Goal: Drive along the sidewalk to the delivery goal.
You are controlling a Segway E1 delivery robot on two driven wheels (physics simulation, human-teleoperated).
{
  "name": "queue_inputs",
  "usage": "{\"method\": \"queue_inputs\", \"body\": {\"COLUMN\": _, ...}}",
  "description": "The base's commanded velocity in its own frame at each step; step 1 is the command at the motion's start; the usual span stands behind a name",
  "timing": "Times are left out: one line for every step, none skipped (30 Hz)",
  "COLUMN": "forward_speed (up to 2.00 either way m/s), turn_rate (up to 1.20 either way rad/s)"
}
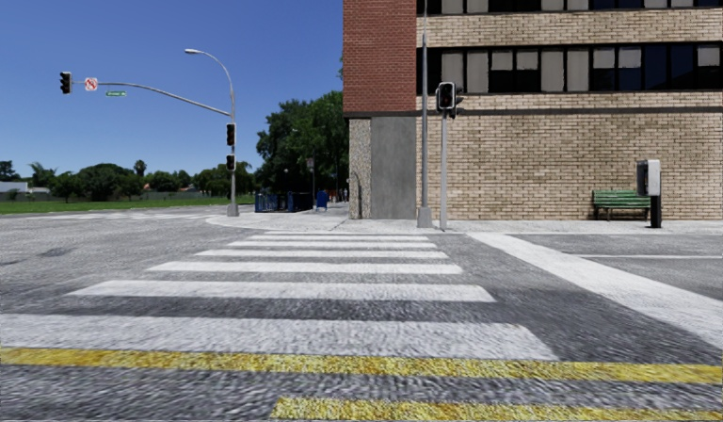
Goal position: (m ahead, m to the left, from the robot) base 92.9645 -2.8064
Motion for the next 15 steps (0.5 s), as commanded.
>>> {"method": "queue_inputs", "body": {"forward_speed": 2.0, "turn_rate": 0.0}}
{"method": "queue_inputs", "body": {"forward_speed": 2.0, "turn_rate": 0.0}}
{"method": "queue_inputs", "body": {"forward_speed": 2.0, "turn_rate": 0.0}}
{"method": "queue_inputs", "body": {"forward_speed": 2.0, "turn_rate": 0.0}}
{"method": "queue_inputs", "body": {"forward_speed": 2.0, "turn_rate": 0.0}}
{"method": "queue_inputs", "body": {"forward_speed": 2.0, "turn_rate": 0.0}}
{"method": "queue_inputs", "body": {"forward_speed": 2.0, "turn_rate": 0.0}}
{"method": "queue_inputs", "body": {"forward_speed": 2.0, "turn_rate": 0.0}}
{"method": "queue_inputs", "body": {"forward_speed": 2.0, "turn_rate": 0.0}}
{"method": "queue_inputs", "body": {"forward_speed": 2.0, "turn_rate": 0.0}}
{"method": "queue_inputs", "body": {"forward_speed": 2.0, "turn_rate": 0.0}}
{"method": "queue_inputs", "body": {"forward_speed": 2.0, "turn_rate": 0.0}}
{"method": "queue_inputs", "body": {"forward_speed": 2.0, "turn_rate": 0.0}}
{"method": "queue_inputs", "body": {"forward_speed": 2.0, "turn_rate": 0.0}}
{"method": "queue_inputs", "body": {"forward_speed": 2.0, "turn_rate": 0.0}}
